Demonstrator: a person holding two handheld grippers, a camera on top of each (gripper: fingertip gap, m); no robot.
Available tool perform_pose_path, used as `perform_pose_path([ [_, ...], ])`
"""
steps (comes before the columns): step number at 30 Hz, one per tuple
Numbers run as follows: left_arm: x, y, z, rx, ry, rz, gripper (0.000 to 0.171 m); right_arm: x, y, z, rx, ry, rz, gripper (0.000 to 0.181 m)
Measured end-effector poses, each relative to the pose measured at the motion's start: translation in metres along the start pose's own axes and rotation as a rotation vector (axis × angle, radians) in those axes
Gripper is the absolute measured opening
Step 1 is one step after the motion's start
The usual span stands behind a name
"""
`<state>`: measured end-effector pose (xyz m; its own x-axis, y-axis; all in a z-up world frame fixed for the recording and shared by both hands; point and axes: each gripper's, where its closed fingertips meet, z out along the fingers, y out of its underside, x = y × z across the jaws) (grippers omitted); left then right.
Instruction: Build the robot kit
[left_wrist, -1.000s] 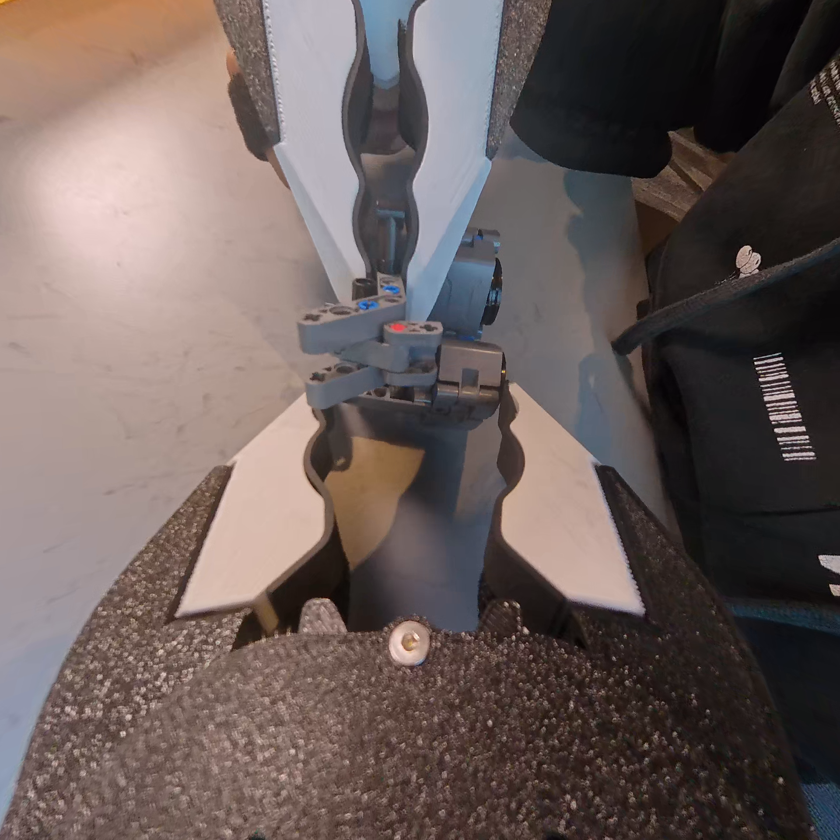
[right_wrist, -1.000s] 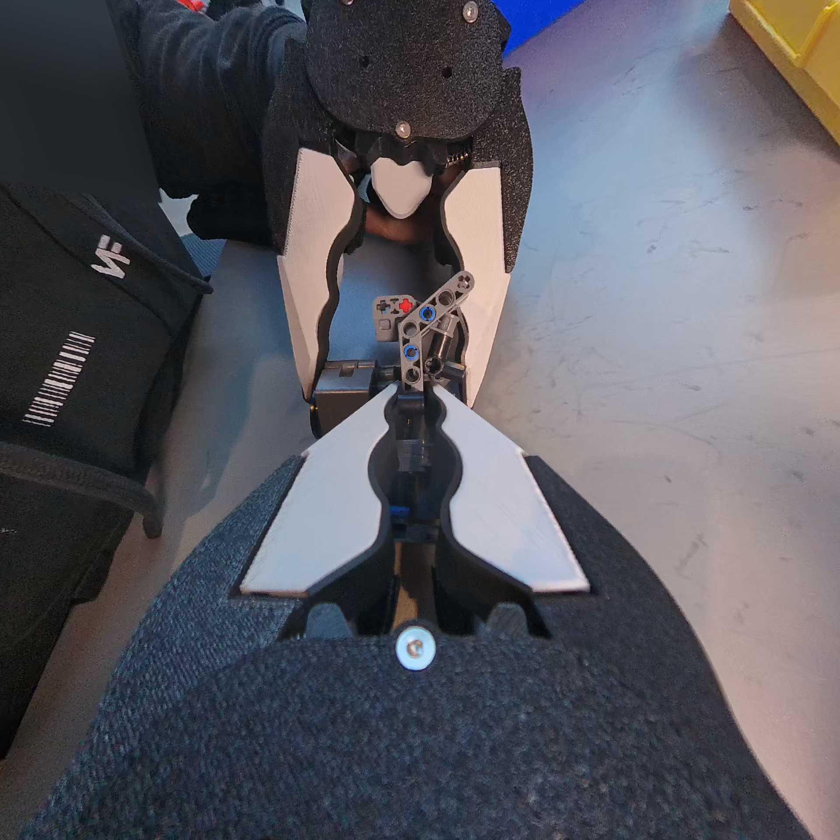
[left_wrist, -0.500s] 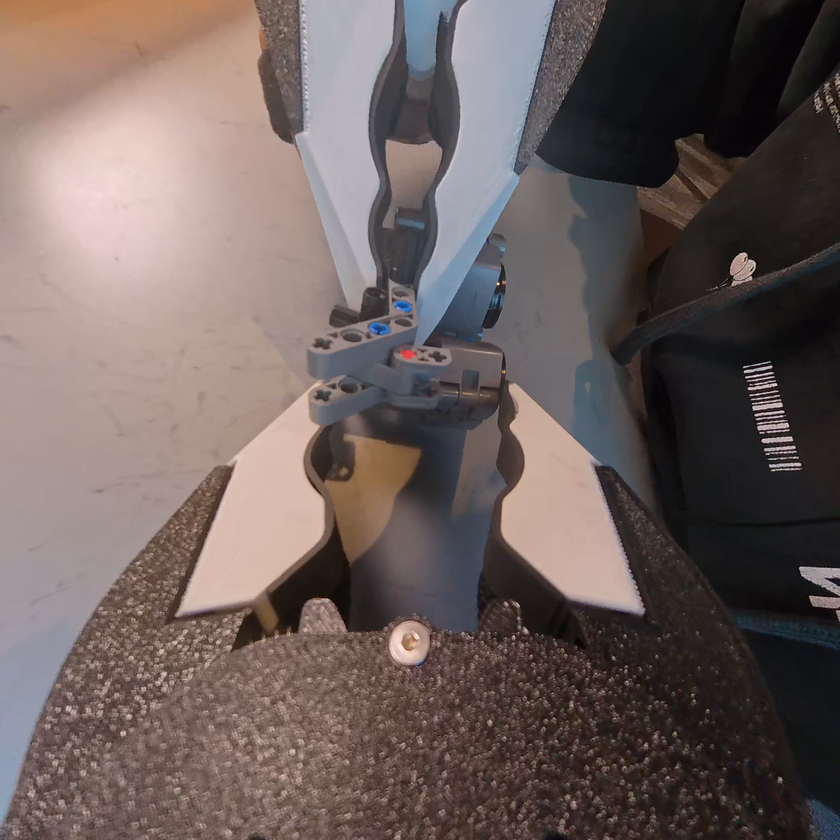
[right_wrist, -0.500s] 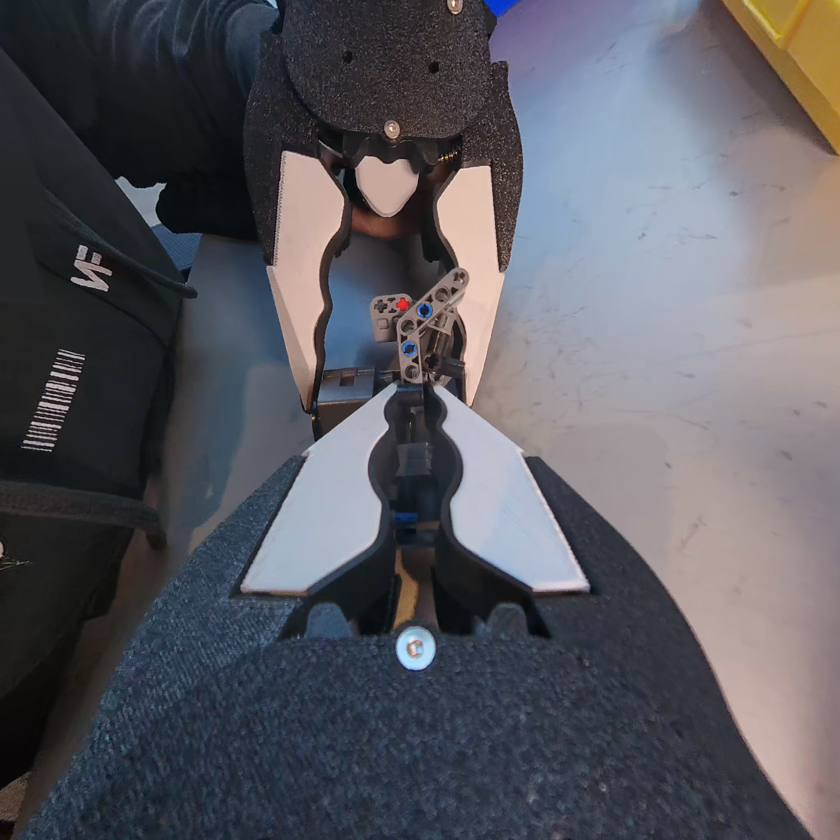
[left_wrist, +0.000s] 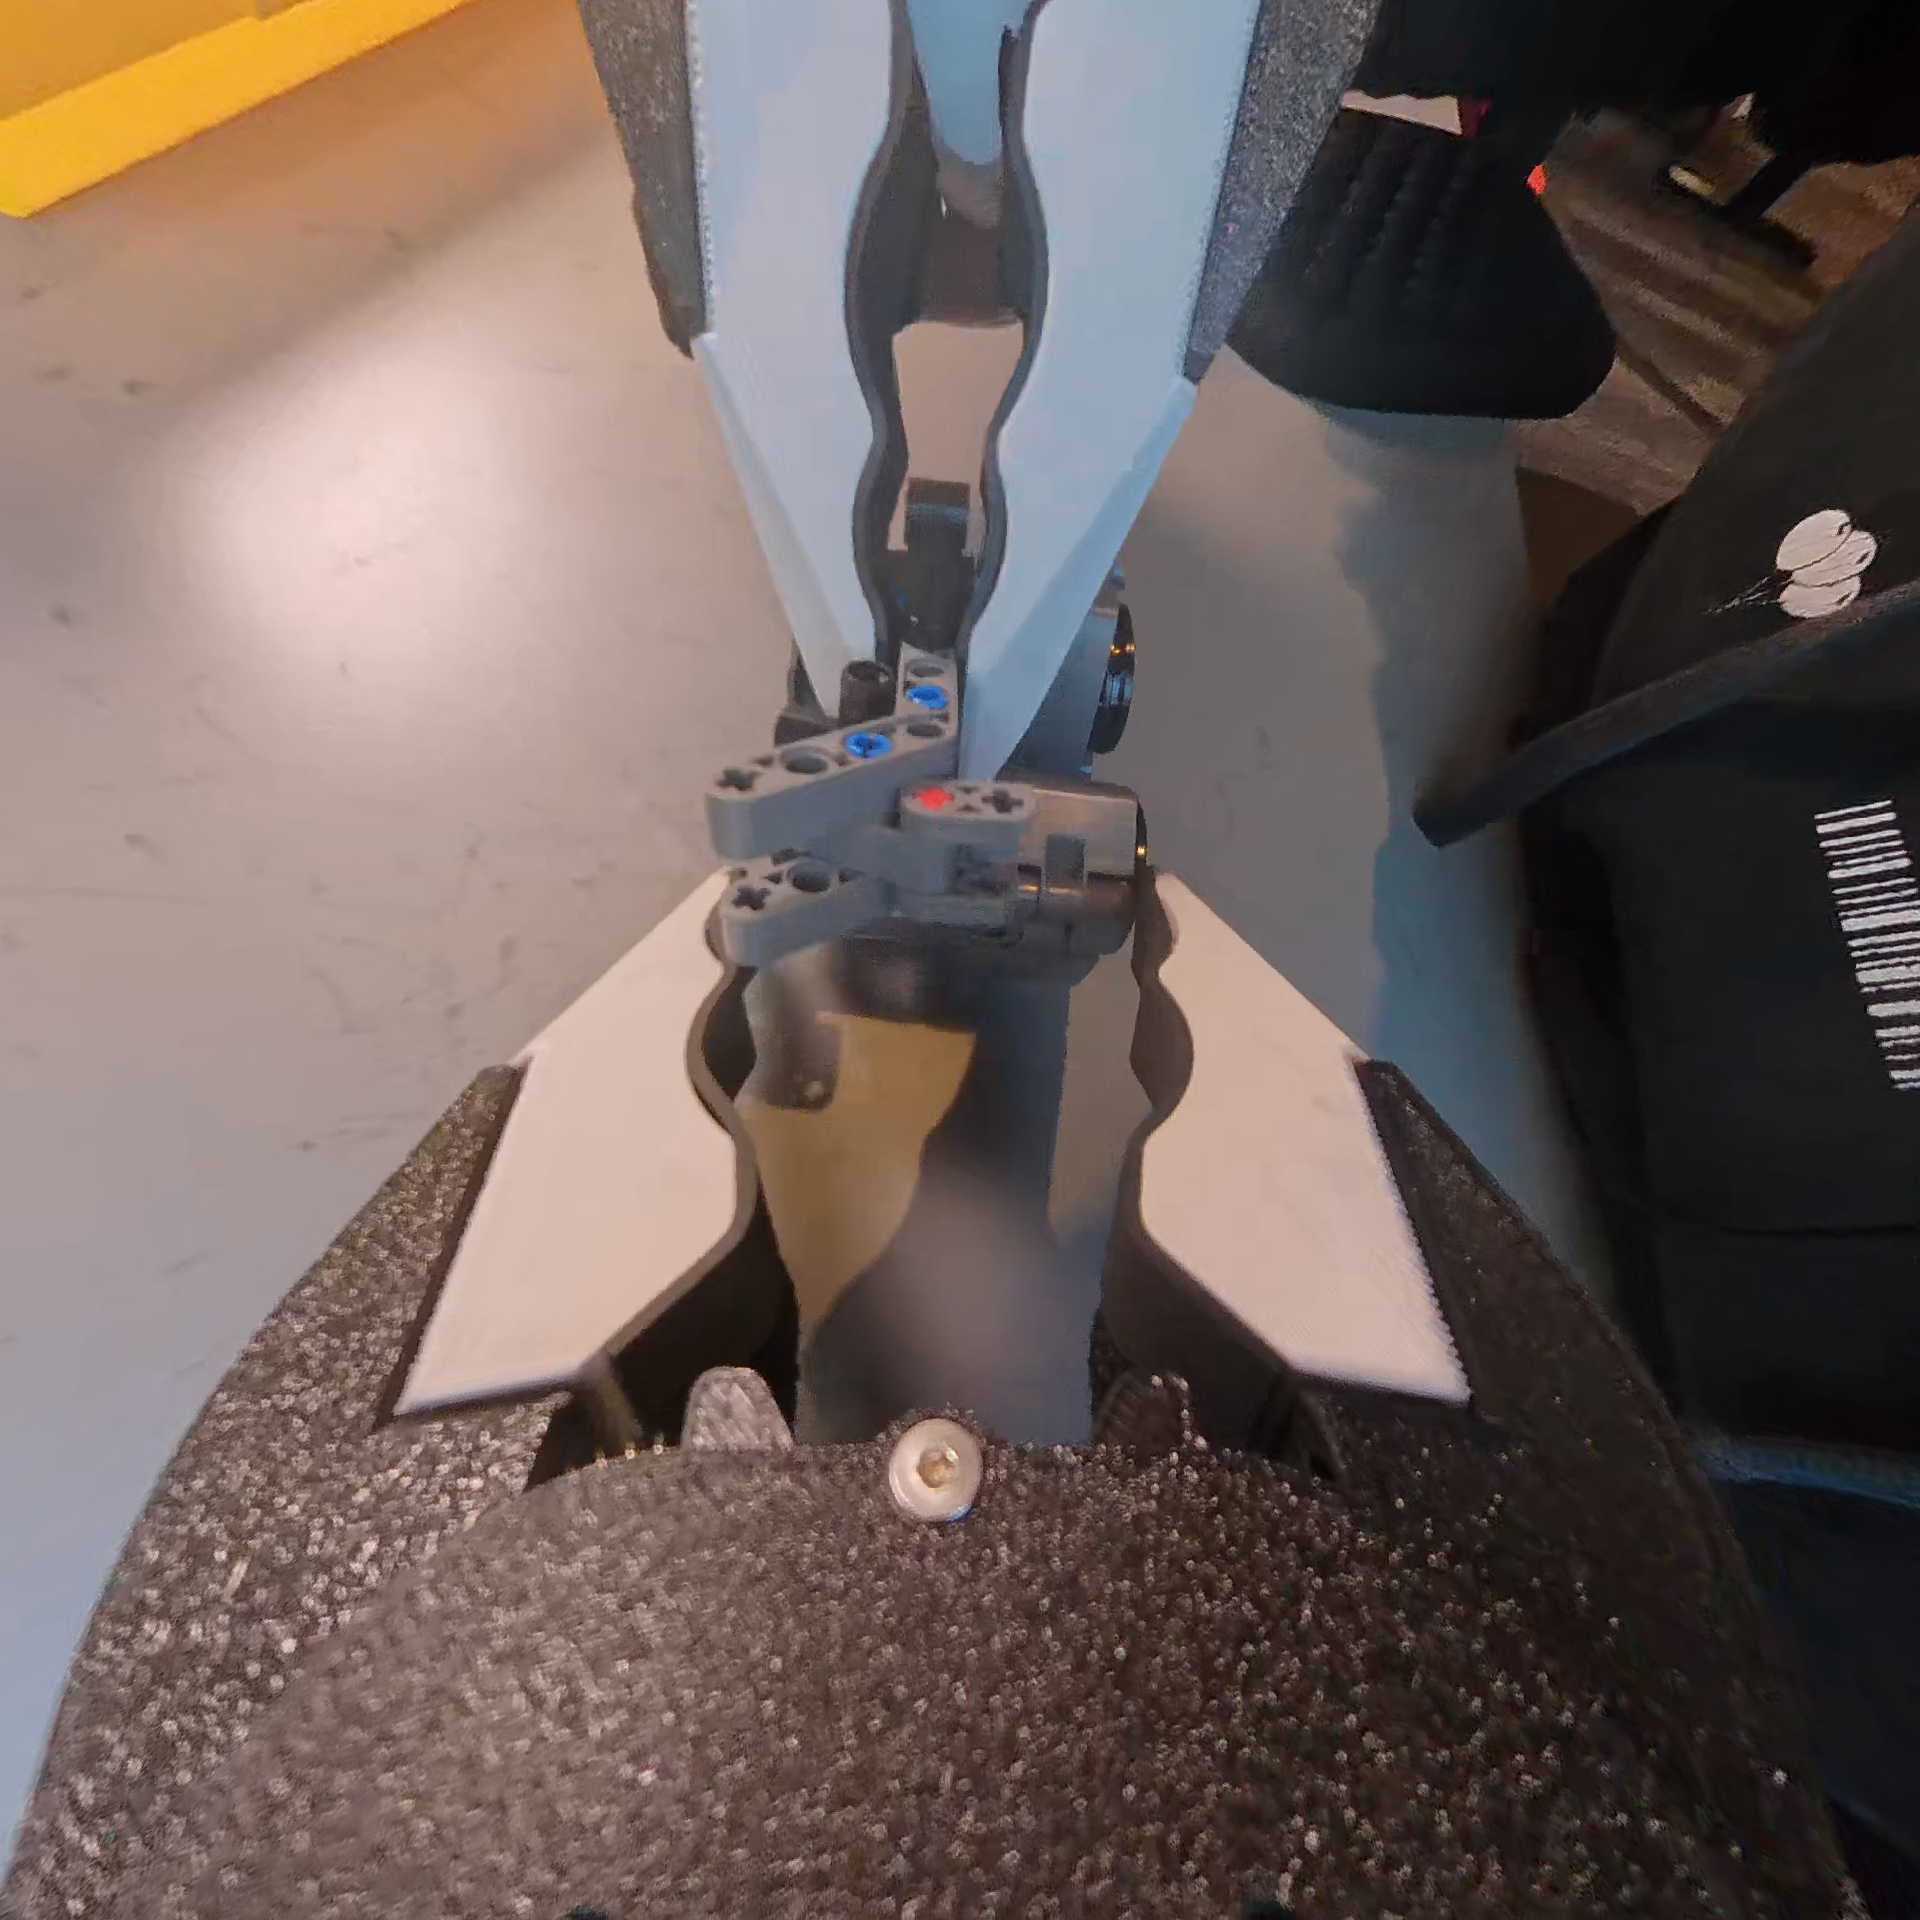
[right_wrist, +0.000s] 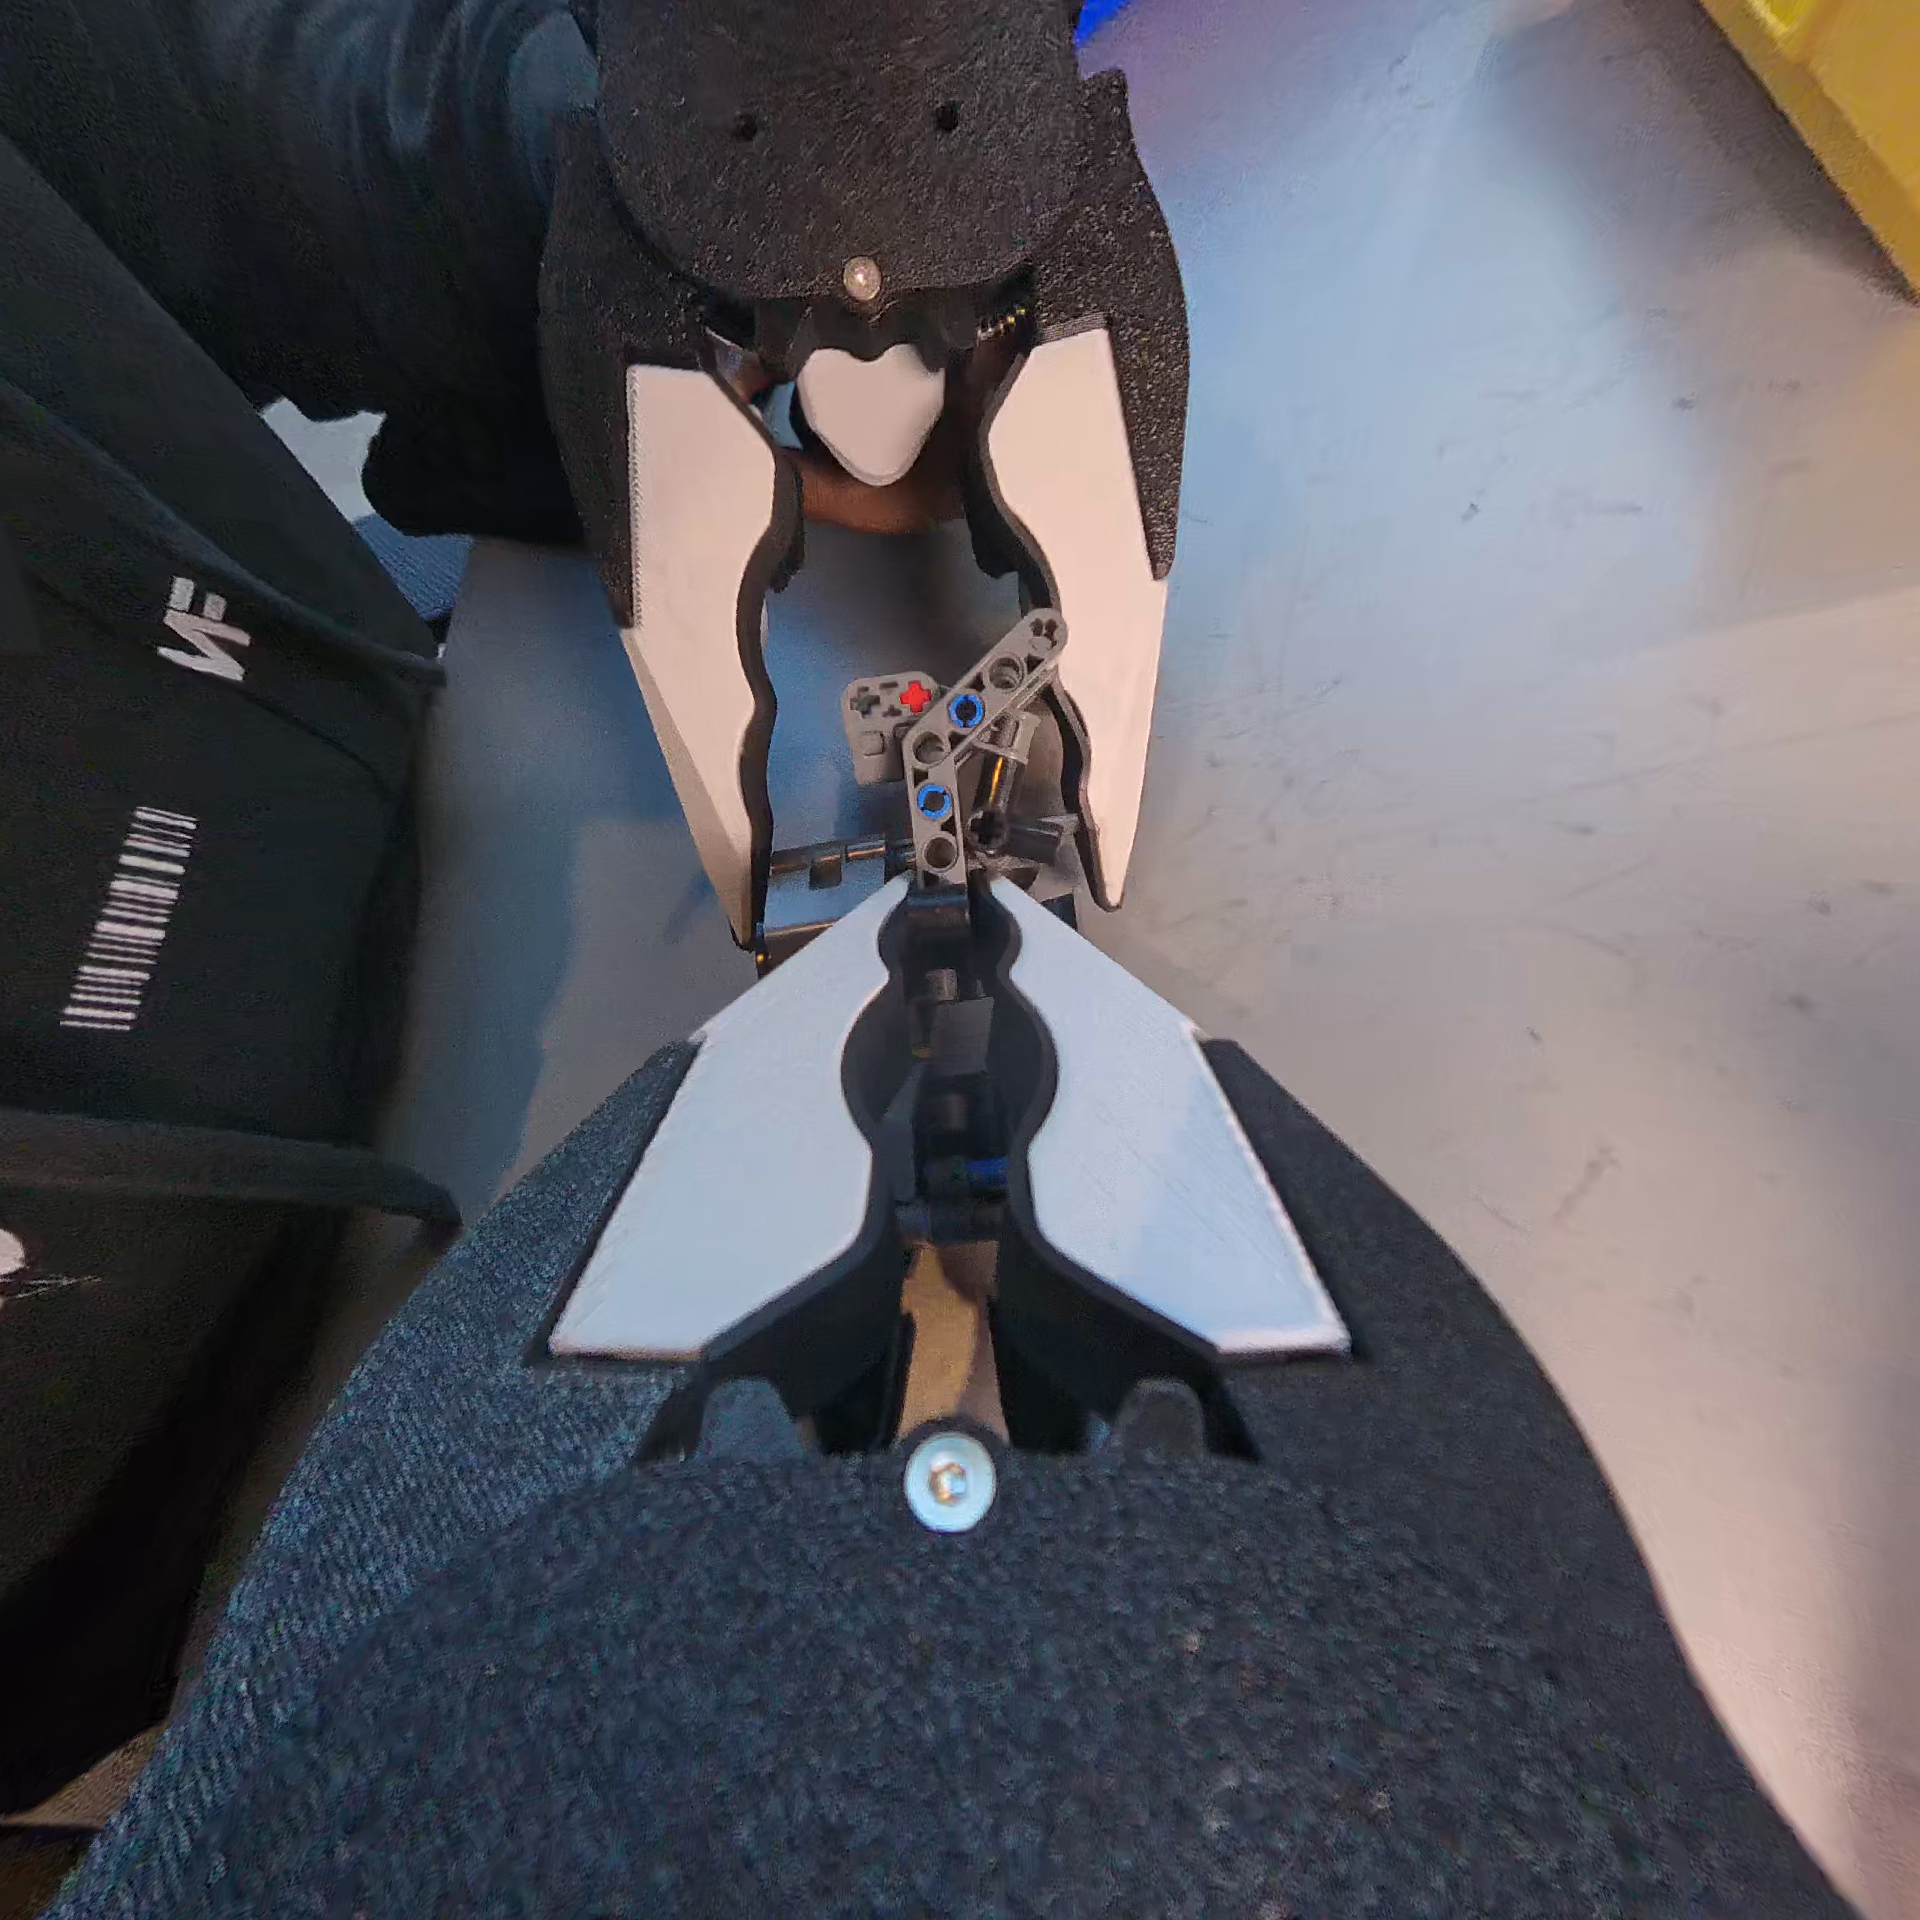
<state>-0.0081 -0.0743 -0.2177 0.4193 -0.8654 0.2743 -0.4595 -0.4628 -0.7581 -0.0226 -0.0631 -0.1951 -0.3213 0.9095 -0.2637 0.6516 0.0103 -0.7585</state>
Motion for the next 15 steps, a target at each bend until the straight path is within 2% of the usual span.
perform_pose_path([
  [6, -0.0035, 0.0008, -0.003, 0.011, 0.009, -0.014, 0.073, 0.0036, -0.001, 0.0007, 0.043, -0.021, 0.015, 0.006],
  [10, -0.0035, 0.0031, -0.0027, -0.002, 0.002, 0.002, 0.073, 0.0031, 0.0006, 0.0017, -0.021, 0.089, -0.124, 0.006],
  [15, -0.0031, 0.0026, -0.0028, 0.0, 0.005, -0.002, 0.072, 0.0031, 0.0001, 0.001, -0.016, 0.138, -0.14, 0.006],
])
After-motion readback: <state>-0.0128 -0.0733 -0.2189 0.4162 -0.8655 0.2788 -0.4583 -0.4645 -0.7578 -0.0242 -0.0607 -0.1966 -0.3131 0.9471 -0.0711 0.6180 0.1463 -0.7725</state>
